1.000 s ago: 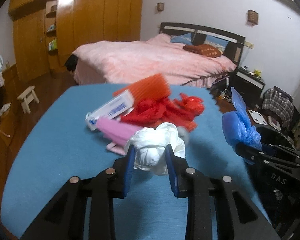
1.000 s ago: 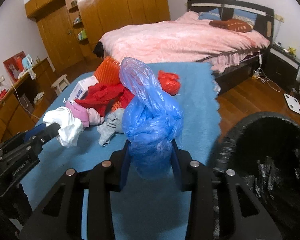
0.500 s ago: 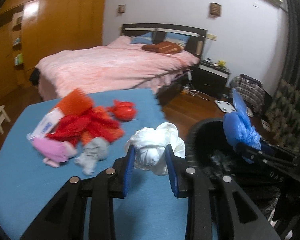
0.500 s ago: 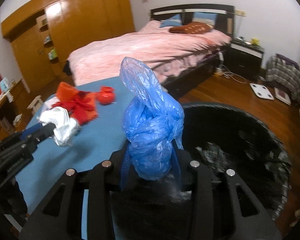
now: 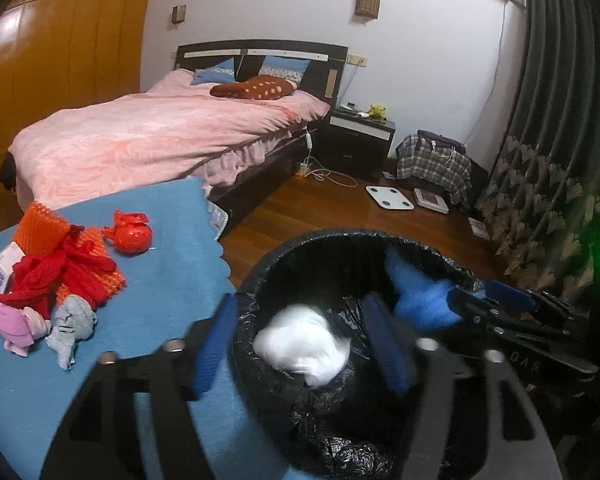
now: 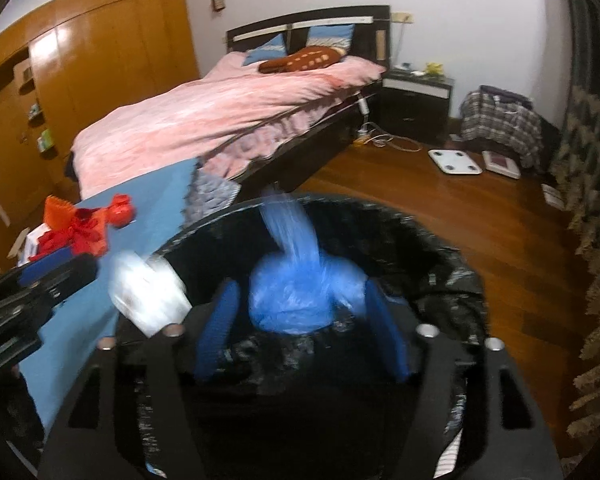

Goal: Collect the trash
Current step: 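Drop the blue bag and white tissue into the trash bin with both grippers, then grasp the grey sock with the right gripper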

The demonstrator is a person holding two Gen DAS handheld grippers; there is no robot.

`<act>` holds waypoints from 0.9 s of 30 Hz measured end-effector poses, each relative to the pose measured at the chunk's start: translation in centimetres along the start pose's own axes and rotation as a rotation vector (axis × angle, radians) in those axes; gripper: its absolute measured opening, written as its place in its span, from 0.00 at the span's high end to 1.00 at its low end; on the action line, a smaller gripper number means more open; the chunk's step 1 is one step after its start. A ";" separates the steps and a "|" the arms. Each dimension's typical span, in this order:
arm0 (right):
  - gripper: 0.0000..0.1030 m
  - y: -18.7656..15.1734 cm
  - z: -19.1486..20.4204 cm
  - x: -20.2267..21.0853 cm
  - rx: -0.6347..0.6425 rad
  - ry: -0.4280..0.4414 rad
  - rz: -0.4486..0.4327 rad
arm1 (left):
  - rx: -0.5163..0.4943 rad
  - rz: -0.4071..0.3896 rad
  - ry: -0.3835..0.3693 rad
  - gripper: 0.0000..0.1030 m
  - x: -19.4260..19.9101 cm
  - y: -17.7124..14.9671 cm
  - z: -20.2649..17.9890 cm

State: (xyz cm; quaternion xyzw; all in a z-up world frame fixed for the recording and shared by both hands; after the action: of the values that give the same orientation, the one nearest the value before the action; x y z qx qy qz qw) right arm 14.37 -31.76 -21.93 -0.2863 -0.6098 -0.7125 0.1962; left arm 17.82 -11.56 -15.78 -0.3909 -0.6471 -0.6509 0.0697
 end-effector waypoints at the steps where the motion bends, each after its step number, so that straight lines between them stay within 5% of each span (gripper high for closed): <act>1: 0.25 0.0 -0.3 0.0 -0.004 -0.004 -0.004 | 0.003 -0.002 0.006 0.29 0.1 0.0 0.3; 8: 0.07 0.0 0.2 0.3 -0.002 0.010 -0.021 | 0.037 -0.032 0.106 0.19 1.8 0.1 4.3; 27: 0.06 1.0 18.7 -2.7 0.196 0.246 -0.037 | 0.194 -0.029 0.525 0.15 7.4 -5.3 22.9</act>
State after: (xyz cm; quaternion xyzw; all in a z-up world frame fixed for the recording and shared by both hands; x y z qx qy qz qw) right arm 20.17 -13.81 -21.23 -0.1650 -0.6529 -0.6828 0.2833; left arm 19.22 12.83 -18.81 -0.1912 -0.6718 -0.6658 0.2625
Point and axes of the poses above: each gripper's, at about its wrist camera, not at the fingertips, and x roughly against the way its jaws point, z to its left, y to its top, the point moved 7 cm from there along -x, roughly the way its jaws point, and after that the axes turned 1 degree about y, right-handed, at the moved point
